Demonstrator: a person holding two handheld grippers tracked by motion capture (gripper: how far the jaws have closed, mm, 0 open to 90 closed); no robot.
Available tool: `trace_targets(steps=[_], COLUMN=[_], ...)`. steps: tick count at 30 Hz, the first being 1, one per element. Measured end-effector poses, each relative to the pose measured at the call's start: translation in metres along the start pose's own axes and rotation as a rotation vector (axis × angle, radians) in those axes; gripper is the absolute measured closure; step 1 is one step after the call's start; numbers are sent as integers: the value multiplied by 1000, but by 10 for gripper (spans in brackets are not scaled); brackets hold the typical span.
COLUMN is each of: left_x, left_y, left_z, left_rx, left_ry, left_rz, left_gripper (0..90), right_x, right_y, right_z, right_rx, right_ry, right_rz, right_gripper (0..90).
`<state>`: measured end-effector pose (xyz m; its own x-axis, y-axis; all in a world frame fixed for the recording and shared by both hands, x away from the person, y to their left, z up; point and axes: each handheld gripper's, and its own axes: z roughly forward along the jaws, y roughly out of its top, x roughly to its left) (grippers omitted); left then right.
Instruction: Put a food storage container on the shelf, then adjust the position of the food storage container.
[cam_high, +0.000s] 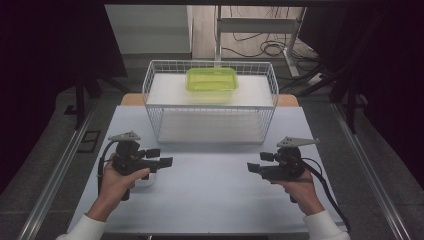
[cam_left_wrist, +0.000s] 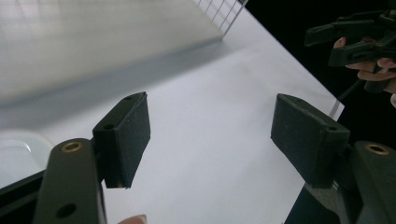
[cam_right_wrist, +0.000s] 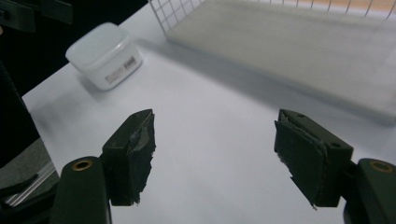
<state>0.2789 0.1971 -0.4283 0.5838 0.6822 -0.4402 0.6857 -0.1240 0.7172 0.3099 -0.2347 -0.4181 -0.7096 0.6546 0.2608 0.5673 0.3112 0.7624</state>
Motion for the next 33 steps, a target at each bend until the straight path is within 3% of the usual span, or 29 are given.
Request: trace_targets(steps=[4,16,22,23,26,28,29,32,33], left_x=[1,-1,1,3,7,15,15,28,28], left_y=[-14,-18,-19,-20,-20,-19,-19,-19,-19], left_z=[10,12,6,0,-9,-28,-28,-55,-55], left_rx=[61,93,107,118,121,110,110,97,97], left_ry=[18,43,79,109,147,203,203,260,260], left_rz=[6,17,22,25,22,4,4,-17,-17], left_gripper=[283,283,281,284,289,294,296,301,304], right_x=[-1,-1,-3,-3,-3,-3,-3,-3,-3], right_y=[-13,-17,-18,-19,-19,-20,-20,-20,-20], right_z=[10,10,11,12,13,15,15,14,15], right_rx=[55,72,74,80,86,91,91,84,86], right_ry=[-10,-13,-14,-15,-15,-13,-13,5,3], right_rz=[4,-2,13,16,20,22,22,36,33], right_gripper=[290,291,291,291,290,289,289,288,288])
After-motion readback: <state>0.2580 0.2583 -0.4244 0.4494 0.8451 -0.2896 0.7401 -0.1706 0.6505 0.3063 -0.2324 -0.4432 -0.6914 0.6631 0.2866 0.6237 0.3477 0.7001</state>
